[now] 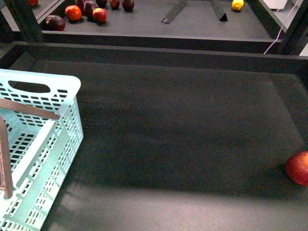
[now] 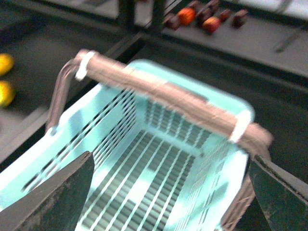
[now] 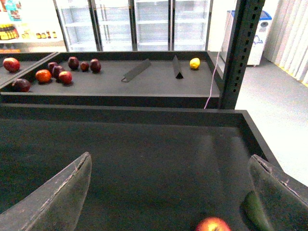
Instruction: Pick apple with right arm and hold basket with left
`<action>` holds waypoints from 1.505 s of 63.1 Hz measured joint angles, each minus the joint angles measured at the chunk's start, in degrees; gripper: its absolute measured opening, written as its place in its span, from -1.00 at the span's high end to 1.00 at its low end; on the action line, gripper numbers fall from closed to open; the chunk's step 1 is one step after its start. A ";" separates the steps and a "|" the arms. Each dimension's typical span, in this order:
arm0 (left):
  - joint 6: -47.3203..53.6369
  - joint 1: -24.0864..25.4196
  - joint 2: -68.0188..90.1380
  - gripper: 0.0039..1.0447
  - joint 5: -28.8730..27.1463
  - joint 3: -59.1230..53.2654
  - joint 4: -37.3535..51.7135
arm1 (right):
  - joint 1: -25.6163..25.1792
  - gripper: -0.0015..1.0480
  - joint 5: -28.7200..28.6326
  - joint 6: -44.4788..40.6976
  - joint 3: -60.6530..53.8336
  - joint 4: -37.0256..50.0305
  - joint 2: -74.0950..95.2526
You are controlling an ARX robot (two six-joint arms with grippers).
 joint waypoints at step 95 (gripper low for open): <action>-46.71 8.66 73.31 0.72 22.29 28.15 35.12 | 0.00 -0.83 -0.02 0.00 0.00 0.00 0.00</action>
